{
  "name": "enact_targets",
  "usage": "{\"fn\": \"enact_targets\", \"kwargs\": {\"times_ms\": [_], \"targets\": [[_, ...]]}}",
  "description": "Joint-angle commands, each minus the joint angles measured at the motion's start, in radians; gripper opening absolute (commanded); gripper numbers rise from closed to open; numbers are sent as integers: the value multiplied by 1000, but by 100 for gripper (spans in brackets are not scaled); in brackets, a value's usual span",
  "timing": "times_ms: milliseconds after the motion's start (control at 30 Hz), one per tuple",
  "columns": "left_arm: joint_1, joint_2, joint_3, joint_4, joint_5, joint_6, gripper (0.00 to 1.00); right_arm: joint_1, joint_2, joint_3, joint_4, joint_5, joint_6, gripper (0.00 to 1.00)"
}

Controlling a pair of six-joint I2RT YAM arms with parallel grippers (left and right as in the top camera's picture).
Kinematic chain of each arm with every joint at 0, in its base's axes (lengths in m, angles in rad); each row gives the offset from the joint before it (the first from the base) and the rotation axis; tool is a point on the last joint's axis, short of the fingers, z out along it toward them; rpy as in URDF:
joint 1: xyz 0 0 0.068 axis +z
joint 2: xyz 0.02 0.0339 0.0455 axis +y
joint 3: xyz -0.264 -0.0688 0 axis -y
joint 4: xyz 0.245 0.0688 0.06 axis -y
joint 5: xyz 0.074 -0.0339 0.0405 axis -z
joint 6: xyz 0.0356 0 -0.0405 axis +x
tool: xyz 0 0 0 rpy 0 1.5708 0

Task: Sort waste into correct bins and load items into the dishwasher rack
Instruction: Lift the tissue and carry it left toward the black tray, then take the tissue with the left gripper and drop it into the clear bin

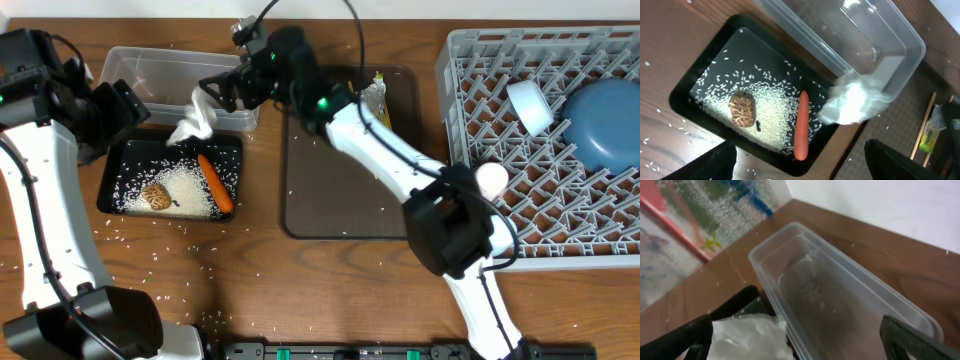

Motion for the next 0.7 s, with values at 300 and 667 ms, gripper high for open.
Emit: {"fn": "enact_targets", "kwargs": {"times_ms": [300,667], "targets": [[-195,10,-5,69,-6,143,84,-181,-98,177,-382,-152,-163,99],[-436,50,-6,35,-144,293,87,-356,-180,177,-790,24,-186,99]]}}
